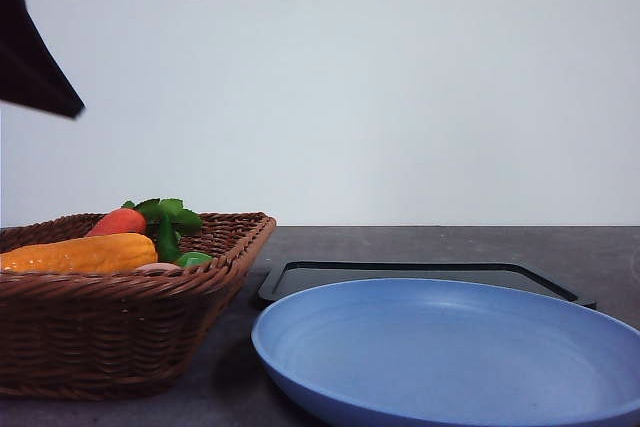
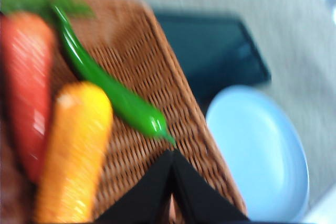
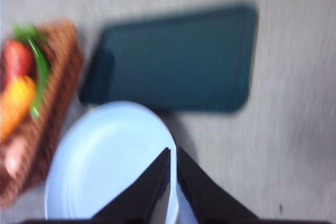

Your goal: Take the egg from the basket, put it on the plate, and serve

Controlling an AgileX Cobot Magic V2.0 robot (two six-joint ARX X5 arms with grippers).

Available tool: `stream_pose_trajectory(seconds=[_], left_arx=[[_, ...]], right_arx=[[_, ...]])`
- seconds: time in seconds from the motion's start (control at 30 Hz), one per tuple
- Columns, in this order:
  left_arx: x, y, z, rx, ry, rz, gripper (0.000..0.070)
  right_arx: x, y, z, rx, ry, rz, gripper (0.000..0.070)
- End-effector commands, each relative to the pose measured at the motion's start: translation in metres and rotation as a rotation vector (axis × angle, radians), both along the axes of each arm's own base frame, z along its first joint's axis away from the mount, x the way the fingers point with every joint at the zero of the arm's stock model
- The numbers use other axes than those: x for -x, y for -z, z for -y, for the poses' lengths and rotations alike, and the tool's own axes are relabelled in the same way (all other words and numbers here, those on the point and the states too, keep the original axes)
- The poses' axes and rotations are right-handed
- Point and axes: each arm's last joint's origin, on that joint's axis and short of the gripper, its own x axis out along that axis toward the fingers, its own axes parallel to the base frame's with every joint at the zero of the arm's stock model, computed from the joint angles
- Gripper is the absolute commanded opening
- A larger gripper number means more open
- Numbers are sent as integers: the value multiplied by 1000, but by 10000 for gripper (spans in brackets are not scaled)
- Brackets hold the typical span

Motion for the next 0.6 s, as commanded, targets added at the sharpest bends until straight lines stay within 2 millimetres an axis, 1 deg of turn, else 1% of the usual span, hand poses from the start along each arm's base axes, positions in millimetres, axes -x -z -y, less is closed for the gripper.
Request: stream_pose_trajectory(seconds=[0.0, 0.07, 0.1, 0.2, 0.23, 0.27, 0.33, 0.57], left_arx=[[-3, -1, 5, -5, 36, 11, 0], [-4, 2, 9, -10, 54, -7, 15], [-5, 3, 11, -12, 60, -17, 42], [-7, 7, 14, -15, 68, -41, 170], [-7, 8, 15, -15, 68, -49, 210], [-8, 9, 15, -14, 67, -56, 247], [-8, 9, 16, -6, 58, -68, 277], [-9, 9, 16, -4, 57, -69, 282]], right_arx=[[-4, 0, 0, 18, -39, 1, 0], [-9, 5, -2, 6, -71, -35, 26], [-11, 7, -3, 1, -82, -52, 67], [-18, 15, -7, 2, -105, -114, 197], [-20, 18, -9, 3, -114, -139, 222], [-23, 22, -11, 4, -125, -167, 234], [-26, 30, -15, 8, -148, -218, 234], [-37, 67, -32, 31, -224, -349, 234]])
